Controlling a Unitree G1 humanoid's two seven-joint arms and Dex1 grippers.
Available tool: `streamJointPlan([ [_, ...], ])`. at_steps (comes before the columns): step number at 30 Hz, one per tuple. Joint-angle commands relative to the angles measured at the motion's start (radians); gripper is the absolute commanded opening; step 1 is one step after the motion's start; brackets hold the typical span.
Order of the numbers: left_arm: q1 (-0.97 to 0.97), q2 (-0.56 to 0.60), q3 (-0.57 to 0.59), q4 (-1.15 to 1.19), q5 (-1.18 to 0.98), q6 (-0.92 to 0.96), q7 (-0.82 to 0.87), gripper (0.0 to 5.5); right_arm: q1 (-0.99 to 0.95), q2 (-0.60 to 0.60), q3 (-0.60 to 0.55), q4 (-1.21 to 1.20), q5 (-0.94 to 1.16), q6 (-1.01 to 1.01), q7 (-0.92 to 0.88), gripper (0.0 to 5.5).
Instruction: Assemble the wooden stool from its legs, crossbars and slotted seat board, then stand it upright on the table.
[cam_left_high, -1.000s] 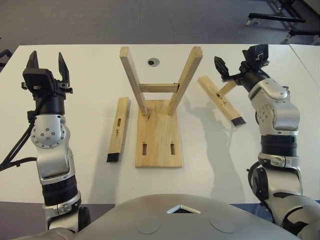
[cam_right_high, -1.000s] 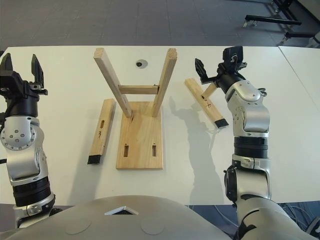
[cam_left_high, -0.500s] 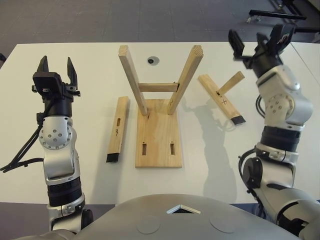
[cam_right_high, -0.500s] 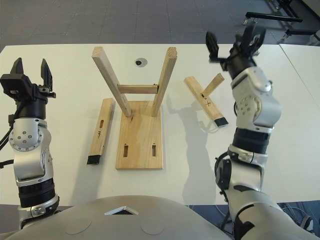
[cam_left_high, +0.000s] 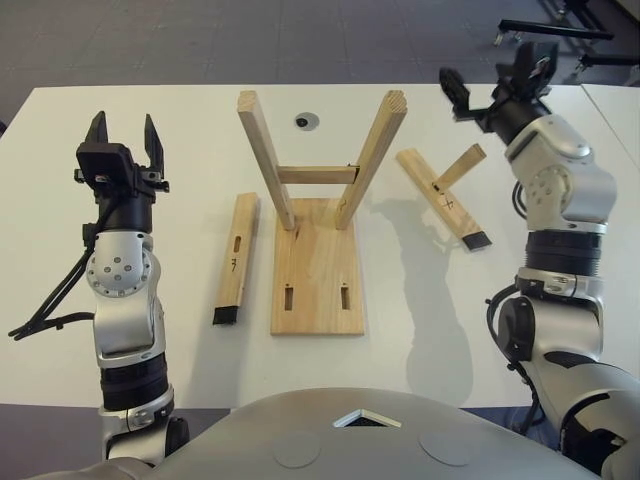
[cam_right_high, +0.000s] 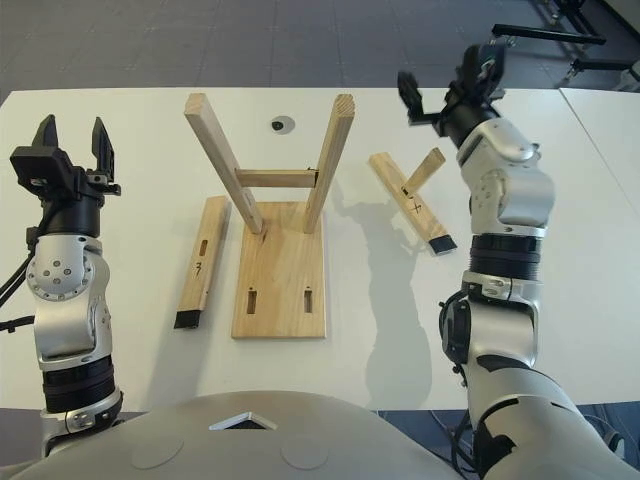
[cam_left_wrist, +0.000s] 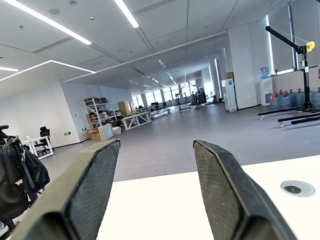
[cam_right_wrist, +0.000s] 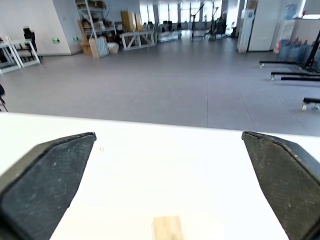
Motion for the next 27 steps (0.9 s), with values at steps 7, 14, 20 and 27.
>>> streamJointPlan([
  [7,-0.039,0.006,-0.018,0.043,-0.007,-0.003,-0.014,2.68,-0.044,0.027,-0.004,0.136,-0.053,-0.079,-0.015,5.37],
  [14,-0.031,-0.009,-0.033,0.046,-0.003,-0.012,-0.005,2.68,-0.074,0.096,-0.117,-0.025,0.108,-0.136,0.017,5.37],
  [20,-0.005,-0.014,-0.029,0.022,-0.002,-0.007,0.004,2.68,-0.062,0.025,-0.148,-0.133,0.162,-0.076,0.047,5.37],
  [27,0.002,-0.013,-0.038,0.013,-0.008,0.003,-0.005,2.68,0.024,0.035,-0.087,-0.151,0.126,-0.081,0.069,5.37],
])
